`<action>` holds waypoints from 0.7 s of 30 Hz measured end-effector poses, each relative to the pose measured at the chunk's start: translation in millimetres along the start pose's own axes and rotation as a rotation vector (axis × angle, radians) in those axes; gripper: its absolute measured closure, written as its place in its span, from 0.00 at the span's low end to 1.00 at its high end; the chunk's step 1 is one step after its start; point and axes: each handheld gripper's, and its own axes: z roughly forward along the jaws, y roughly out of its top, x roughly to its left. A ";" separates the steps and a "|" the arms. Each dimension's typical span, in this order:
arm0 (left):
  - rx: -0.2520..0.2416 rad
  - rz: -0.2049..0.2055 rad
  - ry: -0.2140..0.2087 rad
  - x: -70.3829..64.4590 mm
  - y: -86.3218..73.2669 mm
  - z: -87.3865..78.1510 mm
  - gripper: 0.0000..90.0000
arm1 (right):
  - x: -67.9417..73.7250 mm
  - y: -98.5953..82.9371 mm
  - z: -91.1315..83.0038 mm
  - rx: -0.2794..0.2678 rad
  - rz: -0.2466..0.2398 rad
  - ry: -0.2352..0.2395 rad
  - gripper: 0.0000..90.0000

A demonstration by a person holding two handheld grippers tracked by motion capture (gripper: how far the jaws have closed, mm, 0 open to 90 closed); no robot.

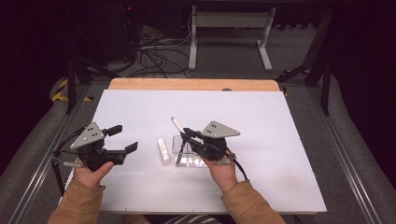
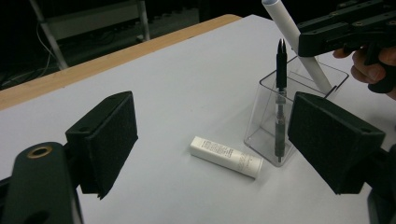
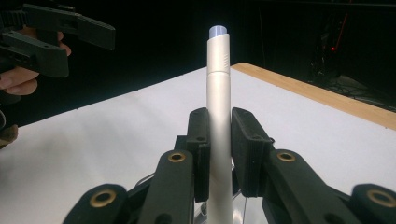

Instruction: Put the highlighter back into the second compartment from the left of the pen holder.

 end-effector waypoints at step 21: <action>-0.001 -0.010 -0.023 -0.7 2.4 6.8 0.18 | -3.4 -6.4 -12.4 0.003 -0.003 -0.014 0.86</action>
